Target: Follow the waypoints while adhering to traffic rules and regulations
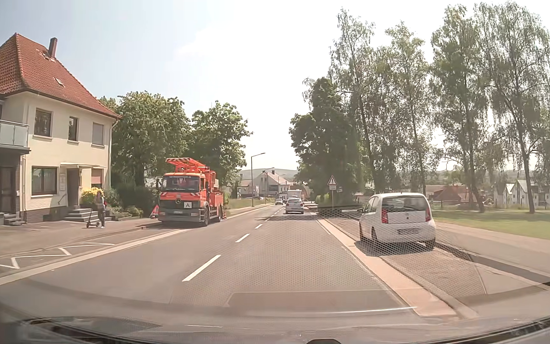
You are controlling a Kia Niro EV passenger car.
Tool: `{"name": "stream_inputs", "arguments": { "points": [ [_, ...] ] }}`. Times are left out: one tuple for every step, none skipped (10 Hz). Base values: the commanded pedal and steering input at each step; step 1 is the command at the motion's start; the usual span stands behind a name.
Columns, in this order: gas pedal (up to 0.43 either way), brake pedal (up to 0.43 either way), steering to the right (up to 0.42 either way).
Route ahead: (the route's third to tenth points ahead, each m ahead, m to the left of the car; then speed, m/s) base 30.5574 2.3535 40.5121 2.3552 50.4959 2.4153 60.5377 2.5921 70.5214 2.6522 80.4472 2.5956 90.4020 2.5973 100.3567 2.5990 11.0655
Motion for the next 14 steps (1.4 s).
{"name": "stream_inputs", "arguments": {
  "points": [
    [0.130,0.000,0.004],
    [0.138,0.000,0.004],
    [0.138,0.000,0.004],
    [0.138,0.000,0.004],
    [0.138,0.000,0.003],
    [0.138,0.000,0.004],
    [0.138,0.000,0.003],
    [0.130,0.000,0.002],
    [0.130,0.000,0.001],
    [0.118,0.000,-0.001],
    [0.118,0.000,-0.003],
    [0.118,0.000,-0.004],
    [0.110,0.000,-0.004],
    [0.110,0.000,-0.004]
  ]
}}
